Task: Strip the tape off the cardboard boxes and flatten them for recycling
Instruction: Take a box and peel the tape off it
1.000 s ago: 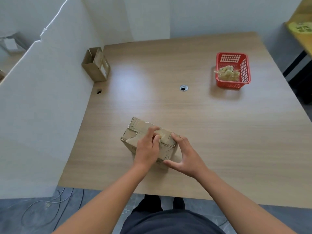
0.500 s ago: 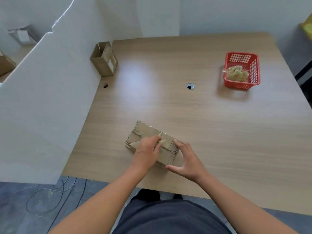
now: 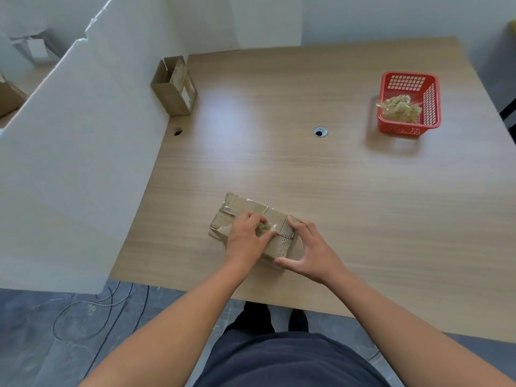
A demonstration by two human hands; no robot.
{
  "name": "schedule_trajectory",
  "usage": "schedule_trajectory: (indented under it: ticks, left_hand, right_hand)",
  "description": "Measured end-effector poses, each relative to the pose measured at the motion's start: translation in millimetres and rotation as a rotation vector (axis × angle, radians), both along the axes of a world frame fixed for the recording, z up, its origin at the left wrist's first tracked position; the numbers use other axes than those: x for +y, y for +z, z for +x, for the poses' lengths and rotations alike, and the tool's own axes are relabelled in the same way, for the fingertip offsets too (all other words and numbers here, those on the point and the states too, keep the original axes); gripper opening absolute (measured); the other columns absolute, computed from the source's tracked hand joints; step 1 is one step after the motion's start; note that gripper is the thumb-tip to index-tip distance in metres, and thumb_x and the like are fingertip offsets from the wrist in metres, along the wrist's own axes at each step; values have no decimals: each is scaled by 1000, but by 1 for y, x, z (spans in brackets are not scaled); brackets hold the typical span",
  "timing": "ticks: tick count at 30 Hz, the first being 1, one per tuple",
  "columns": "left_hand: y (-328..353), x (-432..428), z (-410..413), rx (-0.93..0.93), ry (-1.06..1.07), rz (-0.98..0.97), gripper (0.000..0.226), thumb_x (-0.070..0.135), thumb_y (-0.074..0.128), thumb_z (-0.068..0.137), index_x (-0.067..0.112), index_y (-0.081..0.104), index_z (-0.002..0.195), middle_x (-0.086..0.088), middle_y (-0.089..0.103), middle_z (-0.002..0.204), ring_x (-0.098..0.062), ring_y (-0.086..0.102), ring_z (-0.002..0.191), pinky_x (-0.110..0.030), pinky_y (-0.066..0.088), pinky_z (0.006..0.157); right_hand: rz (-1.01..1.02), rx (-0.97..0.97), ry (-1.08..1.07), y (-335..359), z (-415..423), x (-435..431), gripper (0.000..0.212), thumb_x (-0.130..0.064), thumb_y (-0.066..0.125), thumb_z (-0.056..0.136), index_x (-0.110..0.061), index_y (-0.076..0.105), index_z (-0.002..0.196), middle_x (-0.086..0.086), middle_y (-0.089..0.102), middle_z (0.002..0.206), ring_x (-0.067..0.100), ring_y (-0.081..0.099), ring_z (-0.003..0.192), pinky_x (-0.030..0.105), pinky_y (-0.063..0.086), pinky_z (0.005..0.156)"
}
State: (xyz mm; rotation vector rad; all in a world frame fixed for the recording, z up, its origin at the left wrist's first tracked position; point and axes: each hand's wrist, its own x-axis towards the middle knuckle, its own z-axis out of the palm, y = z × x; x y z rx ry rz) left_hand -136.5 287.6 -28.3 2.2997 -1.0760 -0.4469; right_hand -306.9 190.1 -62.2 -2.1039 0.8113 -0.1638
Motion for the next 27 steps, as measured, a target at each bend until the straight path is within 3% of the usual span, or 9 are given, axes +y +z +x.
schedule_trajectory:
  ticks: [3,5,8,10,13,17,21,24,27]
  left_hand:
    - [-4,6,1,7,70,-120,7,27,69,95,26,69,103,17,61,84,-13,61,87,-18,43,75]
    - [-4,11,7,118,153,-146,19,27,60,100,38,62,116,19,63,80,-5,60,83,-10,38,74]
    - [-2,10,13,166,121,-131,18,25,51,102,38,61,109,19,62,81,-6,60,84,-17,39,71]
    - [1,6,14,156,66,-126,17,40,47,99,35,63,102,19,60,92,-9,60,88,-24,42,73]
    - [2,-1,19,103,62,-39,42,66,66,80,33,64,106,13,46,121,-4,59,80,-16,43,71]
    - [0,-10,23,50,5,68,52,48,86,73,30,64,117,8,46,127,-9,54,108,-27,46,91]
    - [0,-1,24,-23,10,-42,33,30,74,90,27,65,122,9,60,111,-15,53,108,-23,36,85]
    - [0,9,27,27,63,-121,24,25,65,98,26,65,122,16,60,90,-13,57,87,-23,41,73]
    - [1,11,28,30,53,-133,16,24,60,102,19,70,113,13,62,89,-14,58,88,-29,44,76]
  right_hand:
    - [-37,26,-17,0,-1,2,100,-86,61,68,-53,18,152,-25,24,153,7,39,140,41,50,102]
    - [-56,46,-40,0,1,5,97,-91,53,70,-53,18,152,-24,24,154,9,38,141,42,50,100]
    - [-77,62,-83,-2,6,10,90,-85,54,75,-50,22,151,-22,27,152,14,43,137,42,53,93]
    - [-67,53,-112,-2,9,12,88,-80,58,76,-48,24,151,-21,29,151,13,45,136,43,54,92]
    - [-45,49,-124,-2,9,14,91,-81,58,74,-49,24,152,-22,28,153,10,43,138,45,55,94]
    - [-42,46,-124,-1,9,14,90,-81,58,74,-50,24,151,-21,28,155,9,42,140,45,55,94]
    - [-33,41,-127,1,9,16,90,-81,59,73,-48,25,151,-20,29,154,8,43,138,46,55,93]
    - [-37,28,-130,1,9,19,89,-79,60,75,-47,26,151,-19,28,155,9,42,139,47,56,92]
    - [-42,36,-140,-1,10,20,87,-75,64,76,-46,28,151,-17,29,154,10,42,139,47,55,94]
